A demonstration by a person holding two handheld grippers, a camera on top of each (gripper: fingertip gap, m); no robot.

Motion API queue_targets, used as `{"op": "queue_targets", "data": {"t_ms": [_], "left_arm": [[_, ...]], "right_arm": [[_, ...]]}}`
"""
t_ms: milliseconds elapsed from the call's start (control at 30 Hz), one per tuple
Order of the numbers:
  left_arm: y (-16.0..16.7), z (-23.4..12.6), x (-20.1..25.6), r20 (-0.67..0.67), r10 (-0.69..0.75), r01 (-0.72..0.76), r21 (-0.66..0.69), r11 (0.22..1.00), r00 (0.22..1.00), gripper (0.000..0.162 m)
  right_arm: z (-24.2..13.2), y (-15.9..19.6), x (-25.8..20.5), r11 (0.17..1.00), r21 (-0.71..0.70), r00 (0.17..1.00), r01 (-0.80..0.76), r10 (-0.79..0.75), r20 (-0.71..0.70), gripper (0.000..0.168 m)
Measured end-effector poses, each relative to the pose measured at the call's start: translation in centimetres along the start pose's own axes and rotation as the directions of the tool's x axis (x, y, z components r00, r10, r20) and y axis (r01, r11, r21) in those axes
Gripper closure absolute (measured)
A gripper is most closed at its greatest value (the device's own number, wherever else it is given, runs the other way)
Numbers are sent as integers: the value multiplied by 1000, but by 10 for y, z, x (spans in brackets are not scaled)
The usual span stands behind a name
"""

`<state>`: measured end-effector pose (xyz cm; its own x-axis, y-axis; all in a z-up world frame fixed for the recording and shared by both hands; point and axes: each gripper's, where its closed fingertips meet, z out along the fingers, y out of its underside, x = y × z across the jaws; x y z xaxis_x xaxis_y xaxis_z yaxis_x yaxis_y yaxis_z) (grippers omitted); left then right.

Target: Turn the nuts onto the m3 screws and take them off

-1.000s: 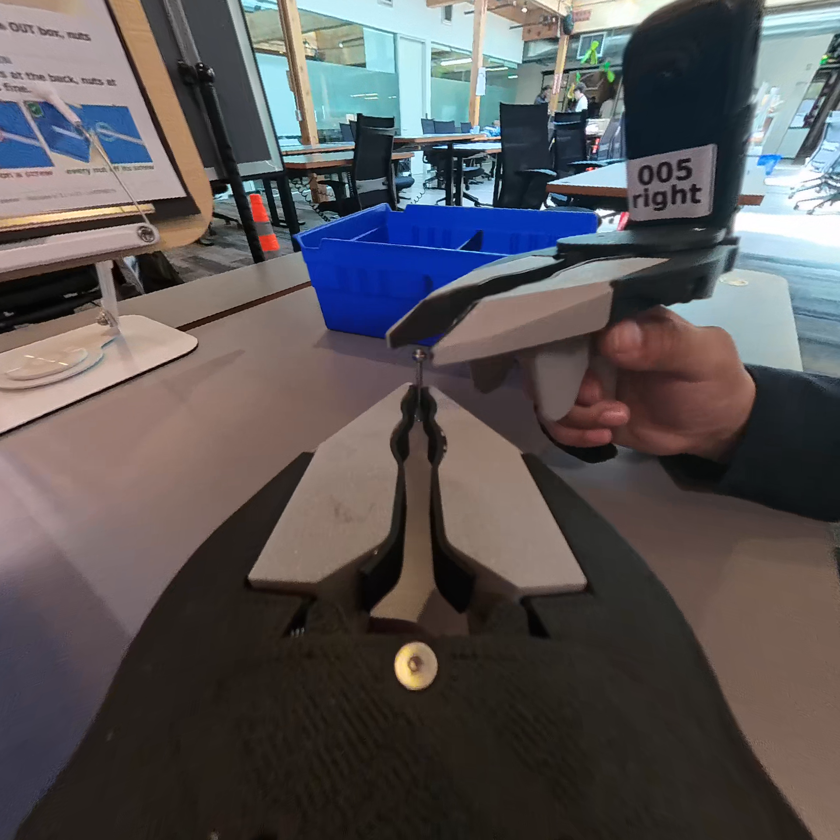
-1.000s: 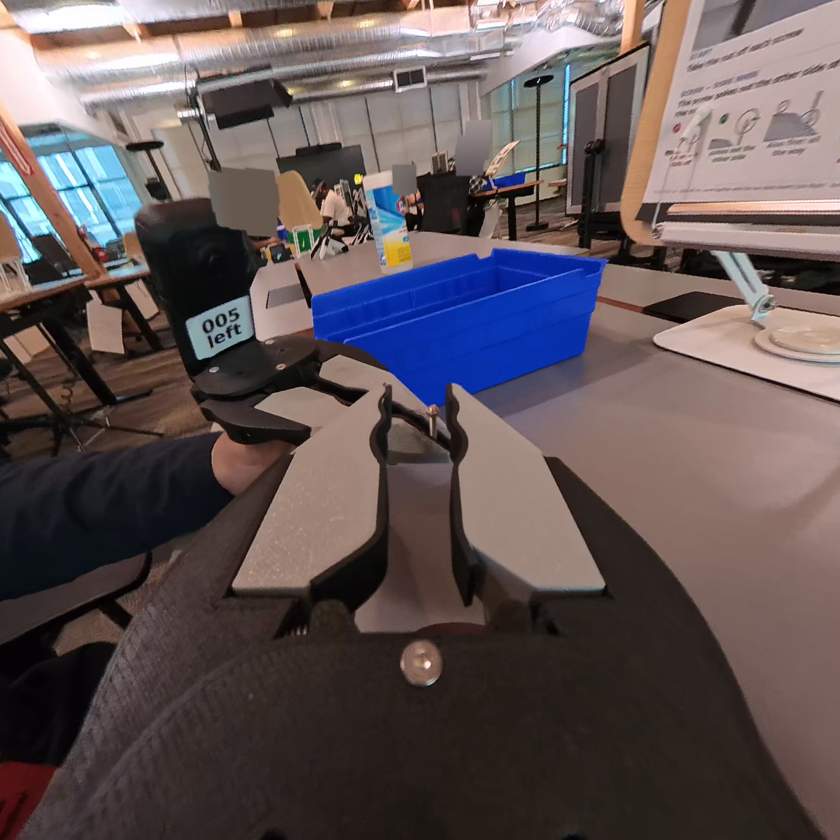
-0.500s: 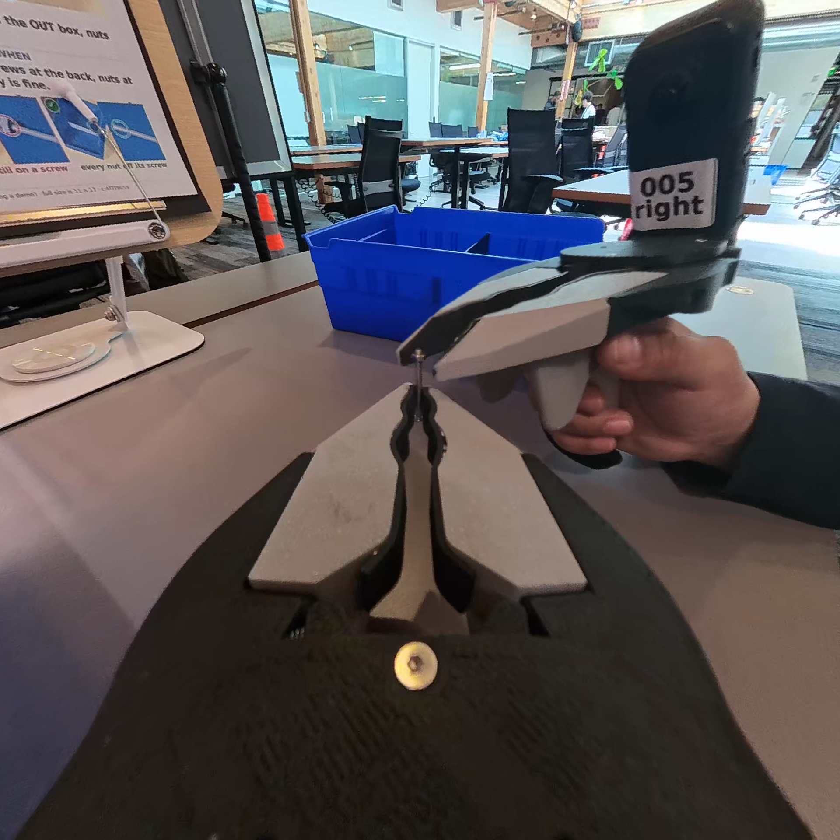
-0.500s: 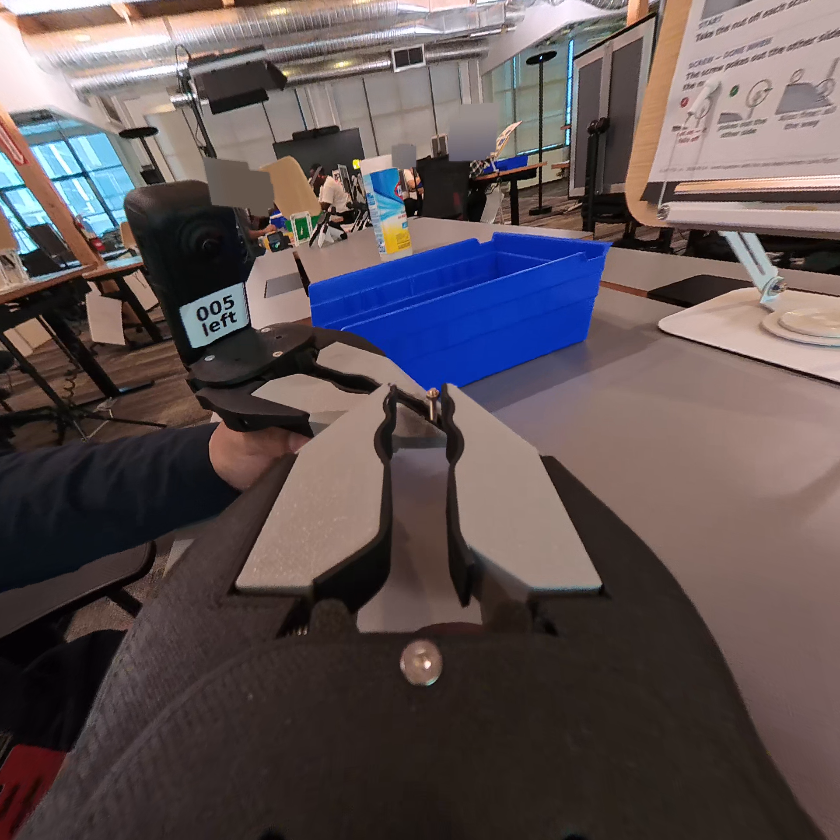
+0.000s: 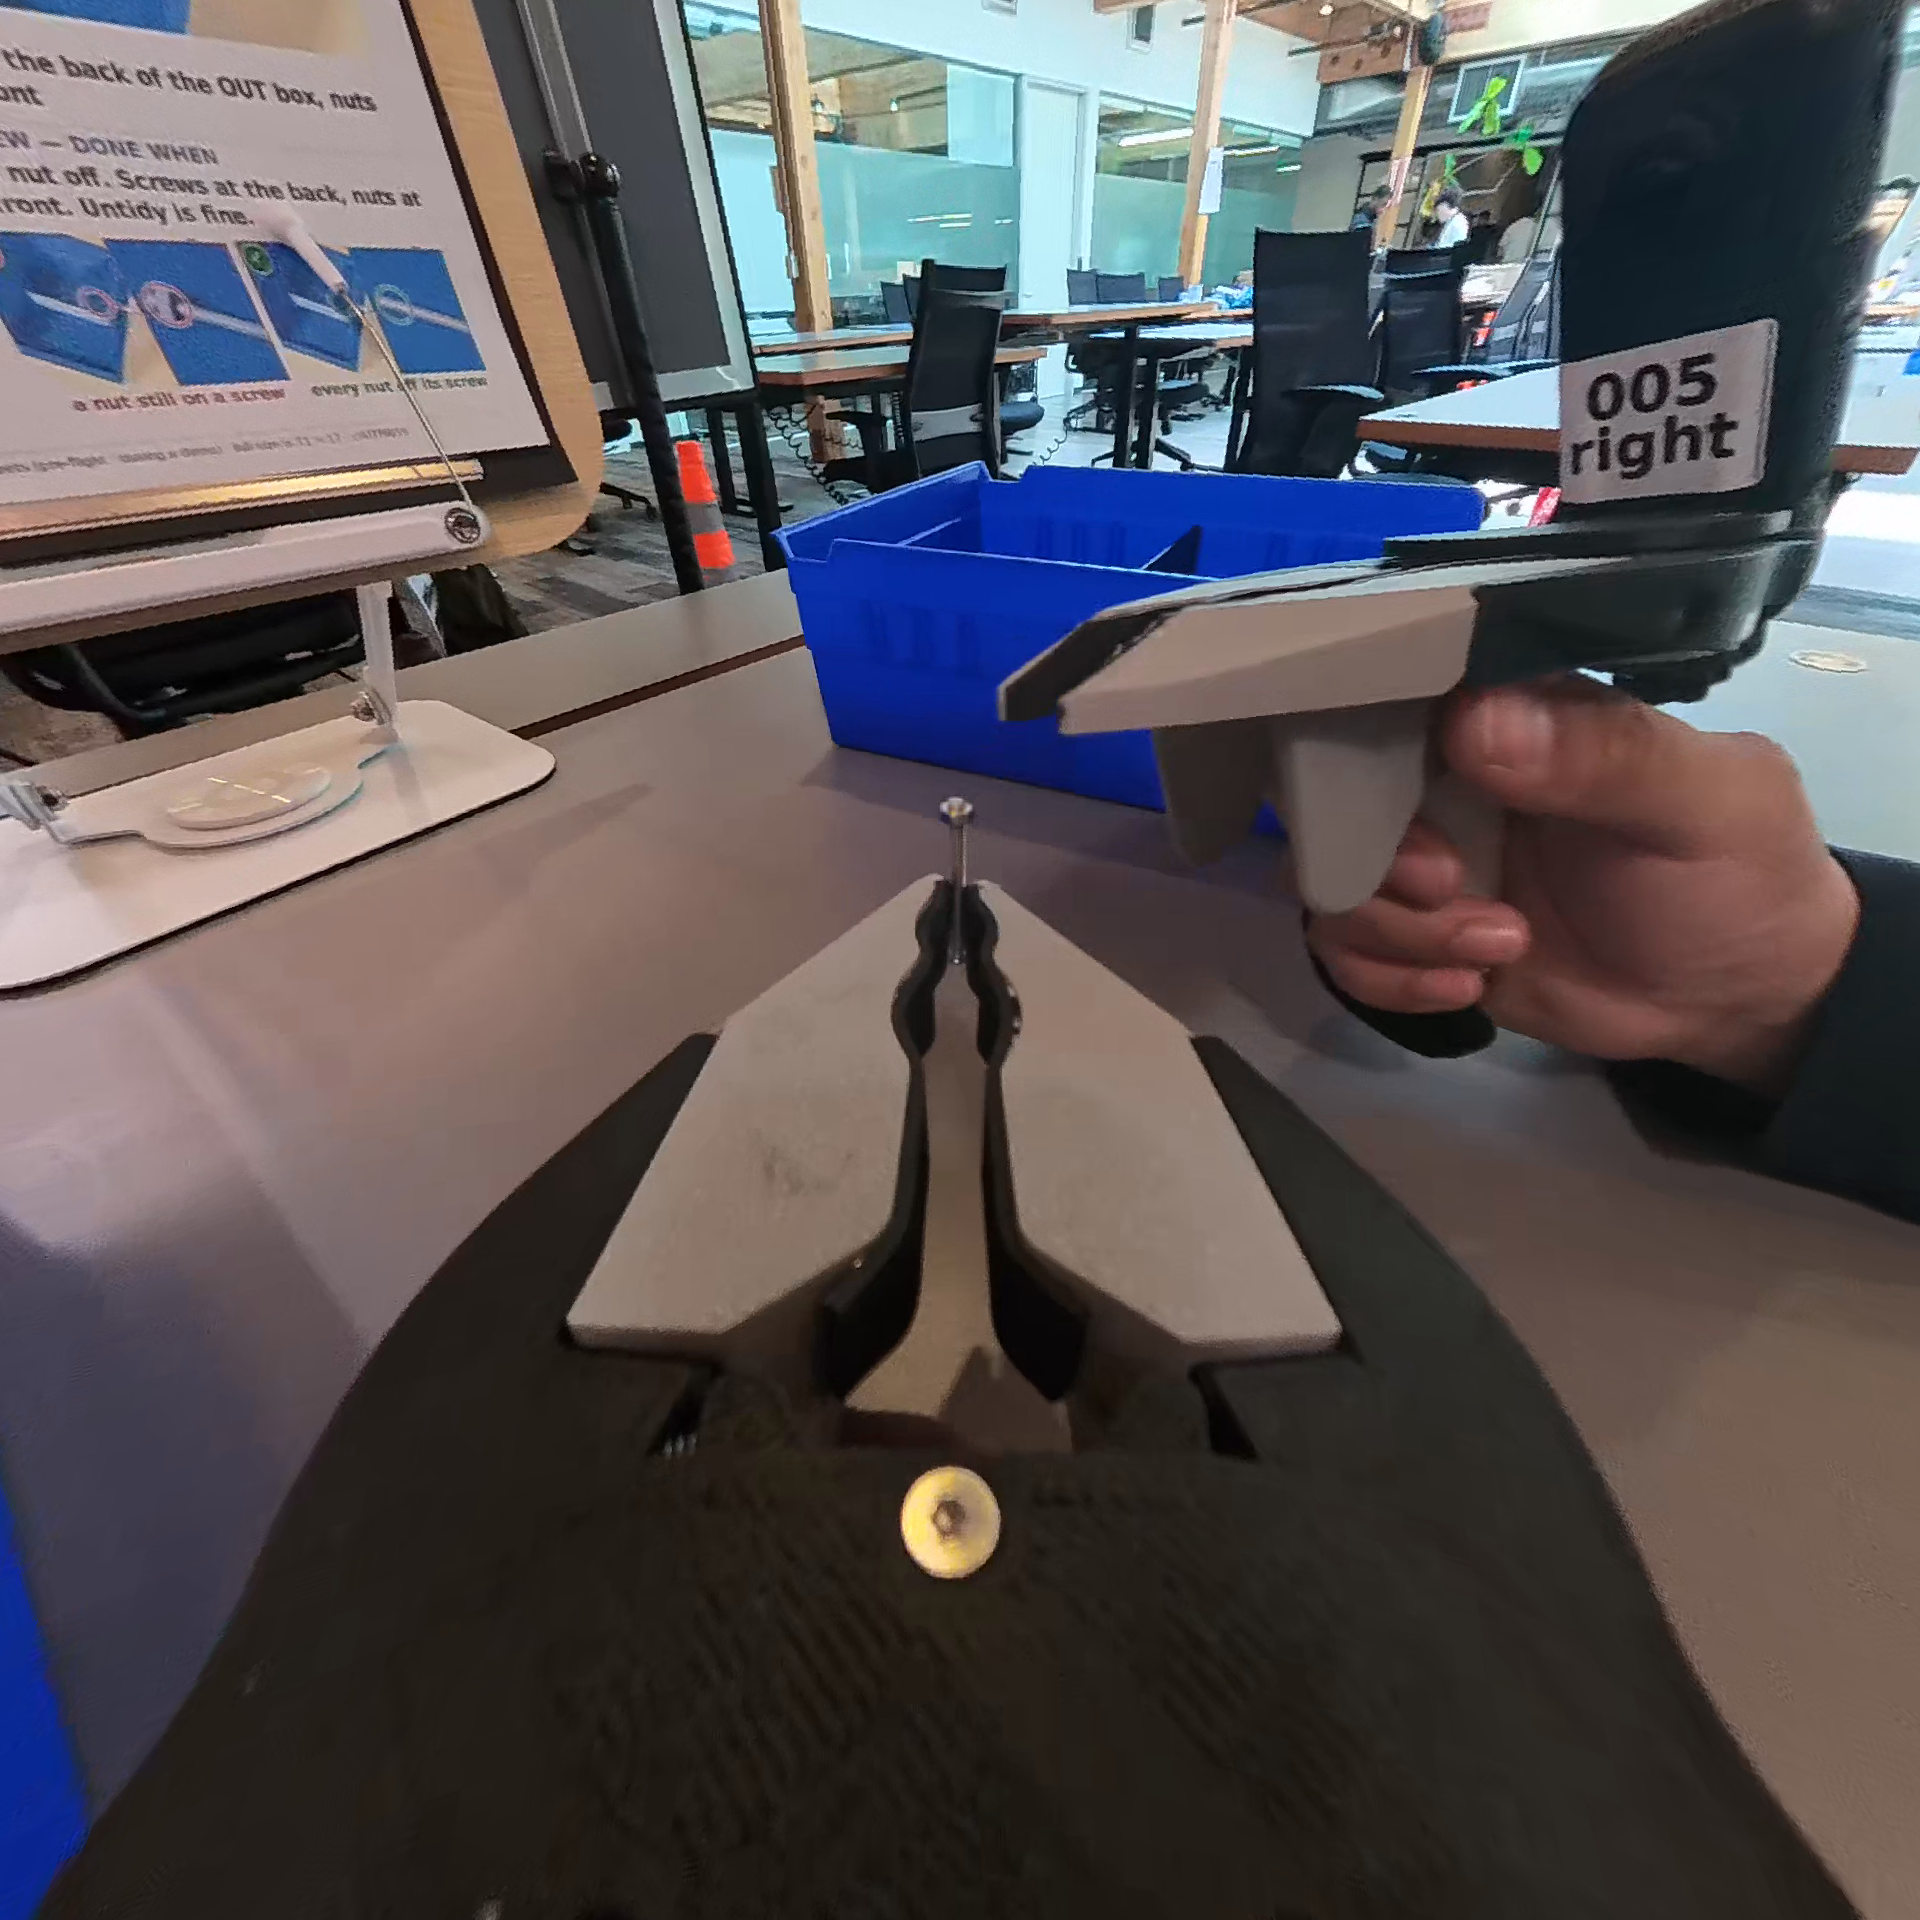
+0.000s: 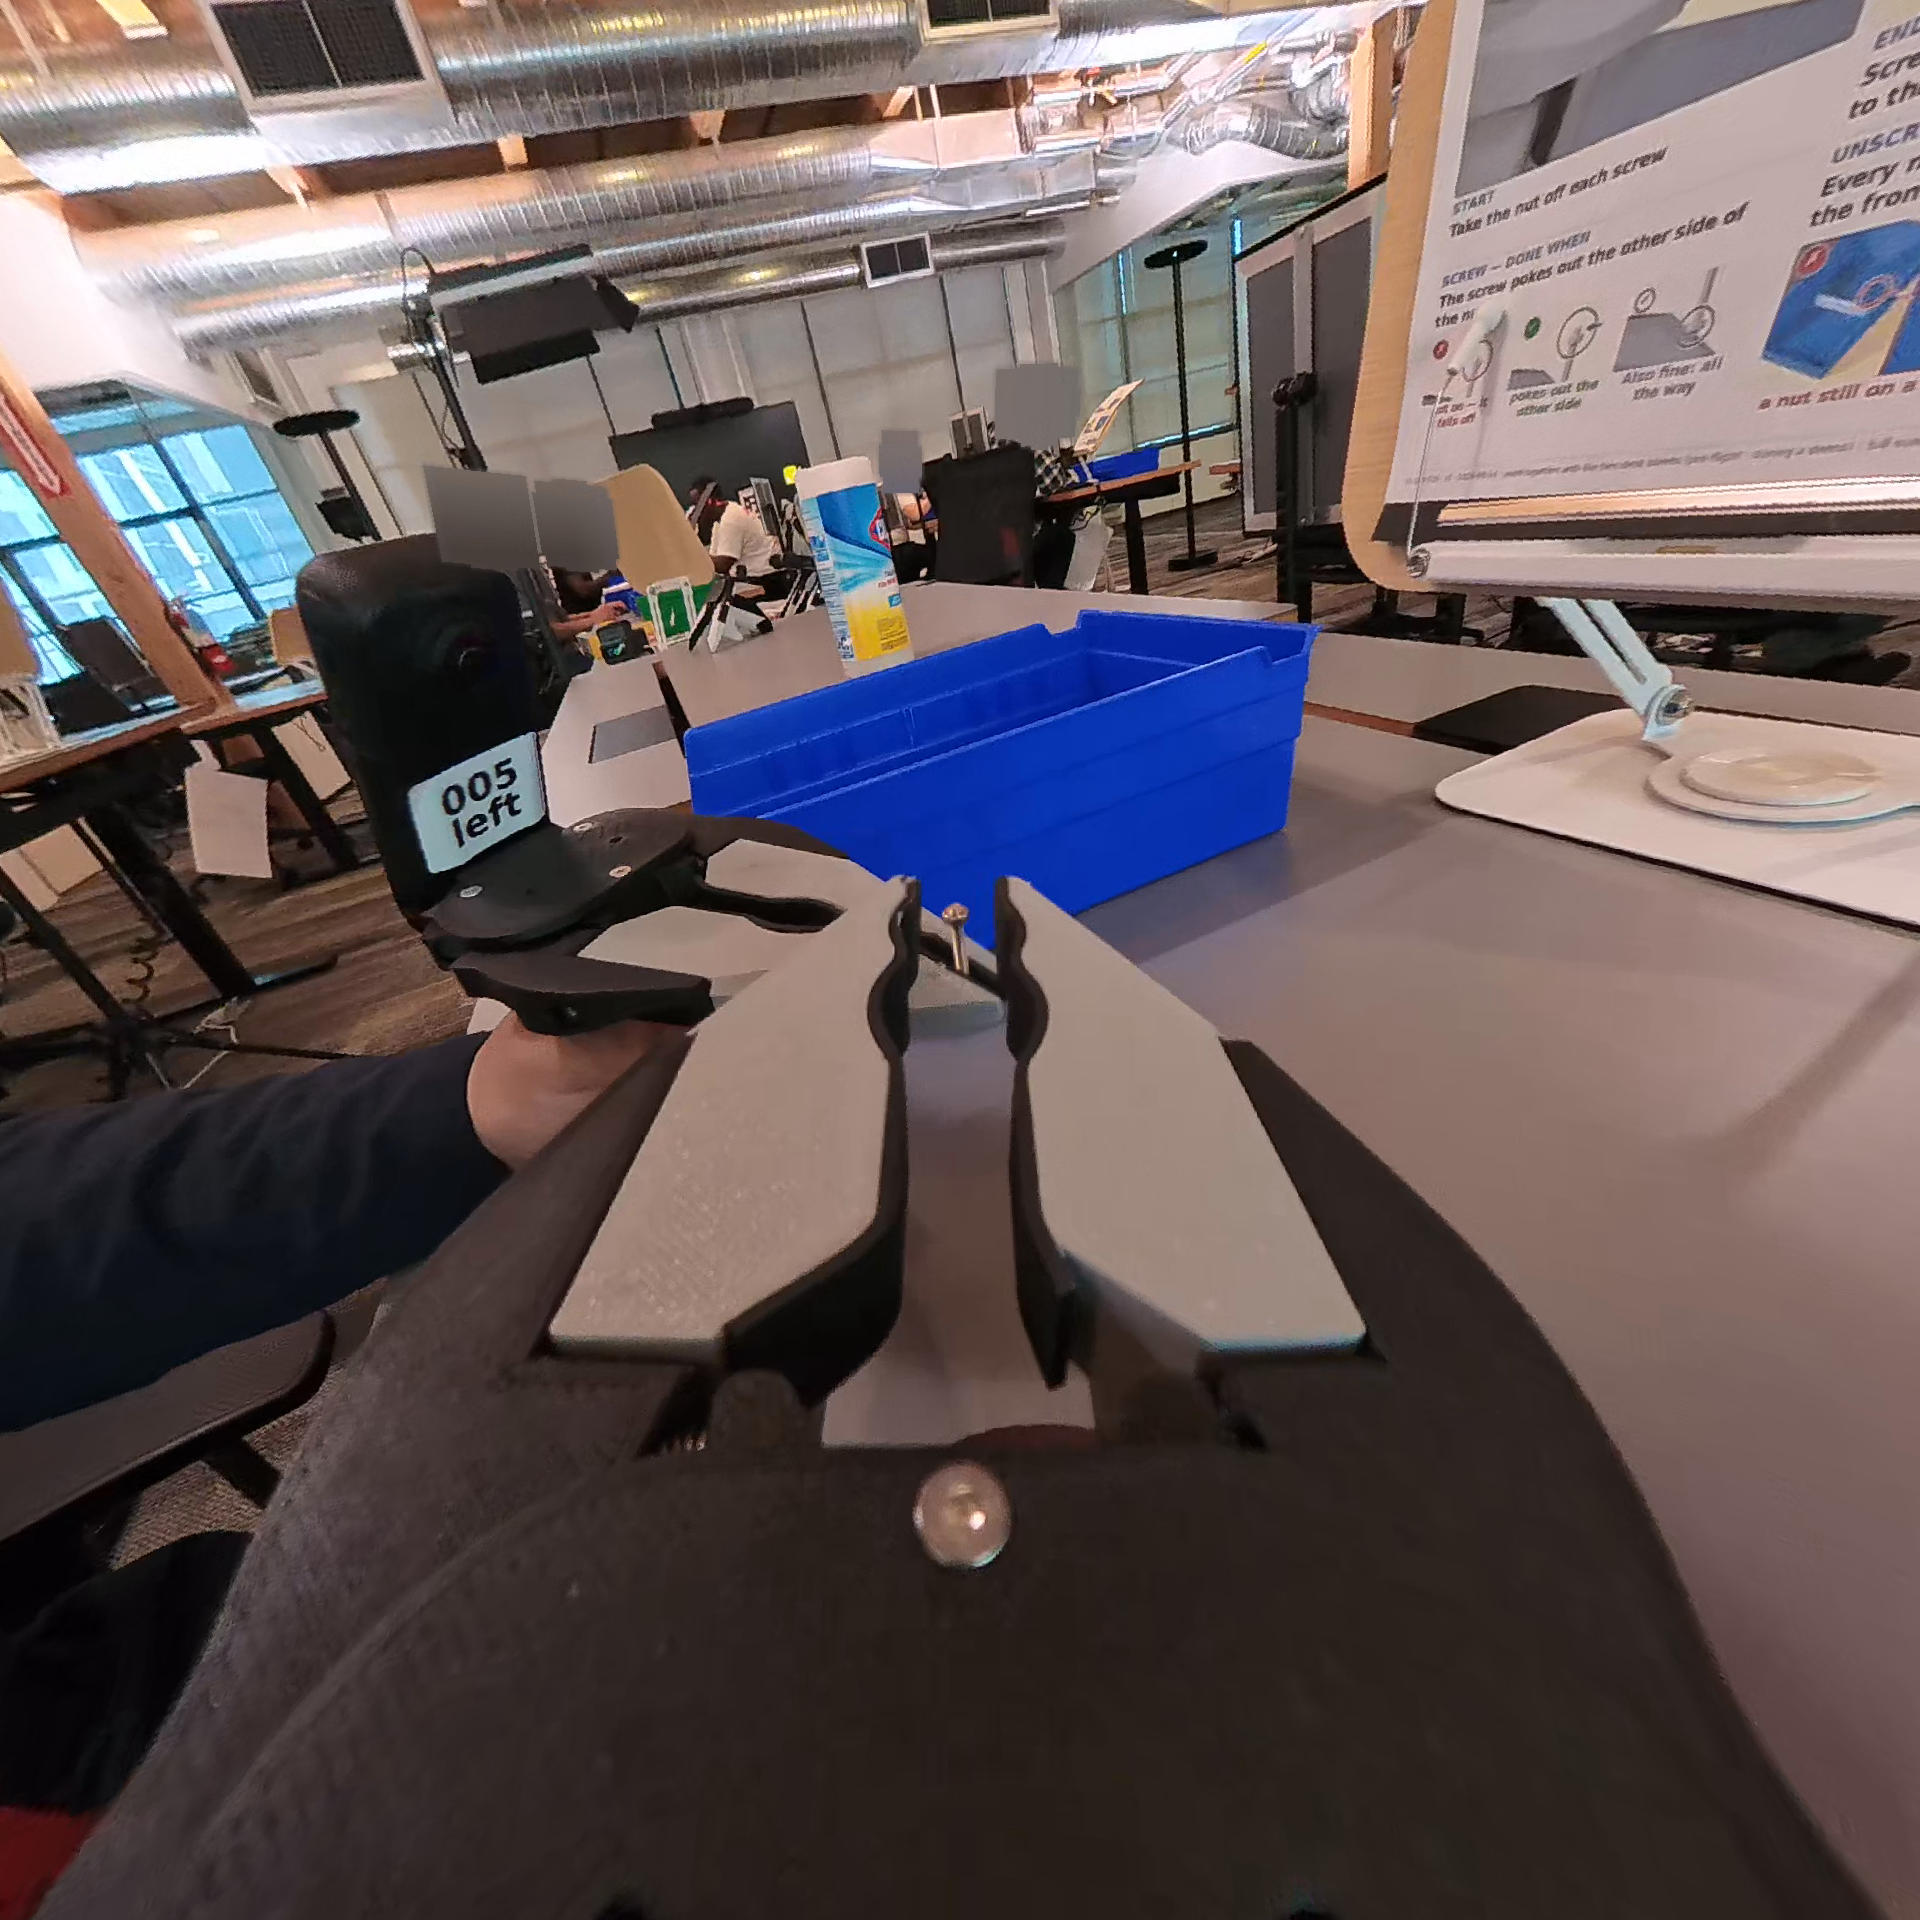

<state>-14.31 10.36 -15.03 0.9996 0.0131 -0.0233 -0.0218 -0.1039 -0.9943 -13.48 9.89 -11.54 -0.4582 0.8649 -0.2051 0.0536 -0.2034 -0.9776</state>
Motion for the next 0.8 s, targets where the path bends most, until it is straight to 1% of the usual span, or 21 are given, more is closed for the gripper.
{"op": "queue_targets", "data": {"t_ms": [67,167,267,400,467,533,600,700,800], "left_arm": [[0,0,0,0,1,-1,-1,1000,1000,162],[0,0,4,-25,-2,2,-1,1000,1000,162],[1,1,12,-57,12,-13,-7,1000,998,162],[2,2,16,-77,21,-22,-13,1000,997,162],[1,2,16,-70,22,-23,-6,1000,997,161],[0,2,14,-64,22,-22,-3,1000,998,162],[0,2,13,-60,13,-14,-2,1000,998,162],[0,1,10,-46,8,-8,-1,1000,999,161],[0,0,8,-39,0,0,-2,1000,999,161]], "right_arm": [[3,5,-3,1000,-27,1000,2,-1,12,157],[10,17,-8,996,-83,1000,12,-10,28,151],[14,19,-14,996,-85,998,35,-31,47,147],[19,21,-21,996,-83,997,18,-12,82,141],[19,21,-19,995,-93,997,39,-32,67,143],[14,15,-14,996,-71,998,57,-54,41,147],[9,8,-12,998,-42,998,45,-43,34,149],[3,5,-7,998,-36,999,44,-43,16,151],[1,3,-8,999,-34,999,43,-42,30,157]]}}
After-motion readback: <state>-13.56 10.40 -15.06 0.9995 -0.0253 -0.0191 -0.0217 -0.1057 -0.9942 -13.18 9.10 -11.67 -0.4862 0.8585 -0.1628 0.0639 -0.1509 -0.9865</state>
